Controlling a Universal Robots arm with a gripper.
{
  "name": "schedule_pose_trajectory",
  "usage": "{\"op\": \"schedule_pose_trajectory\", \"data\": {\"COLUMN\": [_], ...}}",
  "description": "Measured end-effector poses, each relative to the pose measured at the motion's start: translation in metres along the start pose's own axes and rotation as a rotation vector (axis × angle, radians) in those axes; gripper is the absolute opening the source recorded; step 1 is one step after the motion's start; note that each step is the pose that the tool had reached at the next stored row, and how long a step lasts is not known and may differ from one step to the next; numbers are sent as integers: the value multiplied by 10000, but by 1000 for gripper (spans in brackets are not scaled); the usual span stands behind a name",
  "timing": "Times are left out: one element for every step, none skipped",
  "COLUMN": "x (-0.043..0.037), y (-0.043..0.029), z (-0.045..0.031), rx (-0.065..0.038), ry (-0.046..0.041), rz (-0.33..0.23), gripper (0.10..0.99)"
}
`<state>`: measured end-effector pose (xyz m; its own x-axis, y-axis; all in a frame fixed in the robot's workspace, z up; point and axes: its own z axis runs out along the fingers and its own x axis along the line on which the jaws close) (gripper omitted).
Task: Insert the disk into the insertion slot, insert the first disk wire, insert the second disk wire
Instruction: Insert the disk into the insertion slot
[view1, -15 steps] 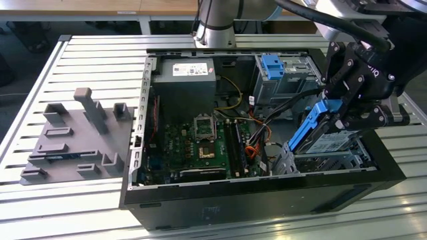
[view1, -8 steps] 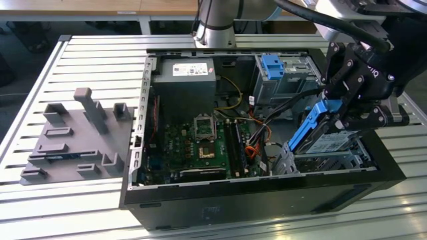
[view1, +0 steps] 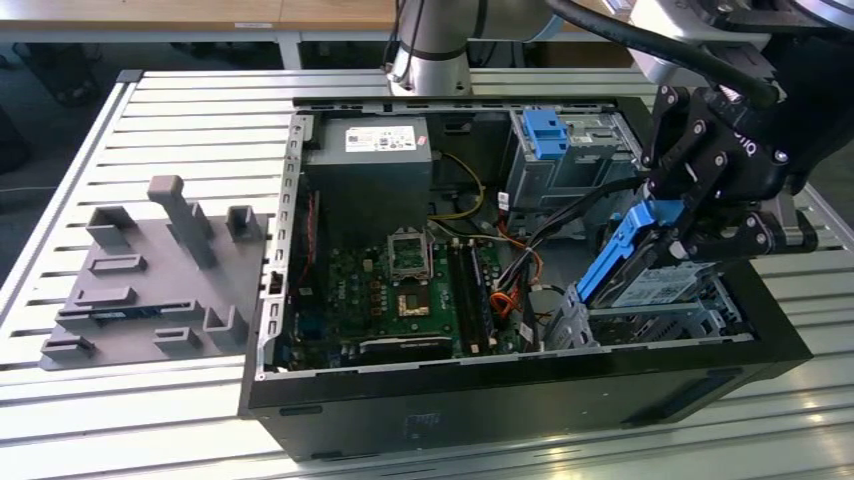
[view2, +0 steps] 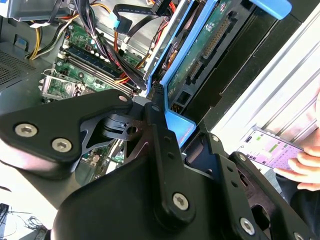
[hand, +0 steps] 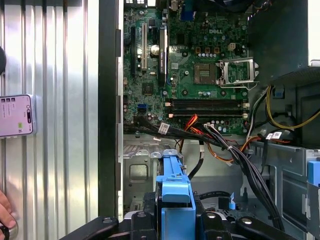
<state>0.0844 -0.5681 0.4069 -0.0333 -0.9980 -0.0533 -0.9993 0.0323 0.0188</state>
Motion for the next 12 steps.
{"op": "schedule_pose_trajectory", "data": {"x": [0, 0, 0, 0, 0, 0, 0, 0, 0, 0, 0, 1], "y": [0, 0, 0, 0, 0, 0, 0, 0, 0, 0, 0, 0], "z": [1, 2, 2, 3, 4, 5, 6, 6, 7, 8, 9, 10], "rx": [0, 0, 0, 0, 0, 0, 0, 0, 0, 0, 0, 0], "ry": [0, 0, 0, 0, 0, 0, 0, 0, 0, 0, 0, 0], "rz": [0, 0, 0, 0, 0, 0, 0, 0, 0, 0, 0, 0], "gripper": [365, 365, 365, 365, 365, 365, 365, 365, 365, 365, 365, 365]}}
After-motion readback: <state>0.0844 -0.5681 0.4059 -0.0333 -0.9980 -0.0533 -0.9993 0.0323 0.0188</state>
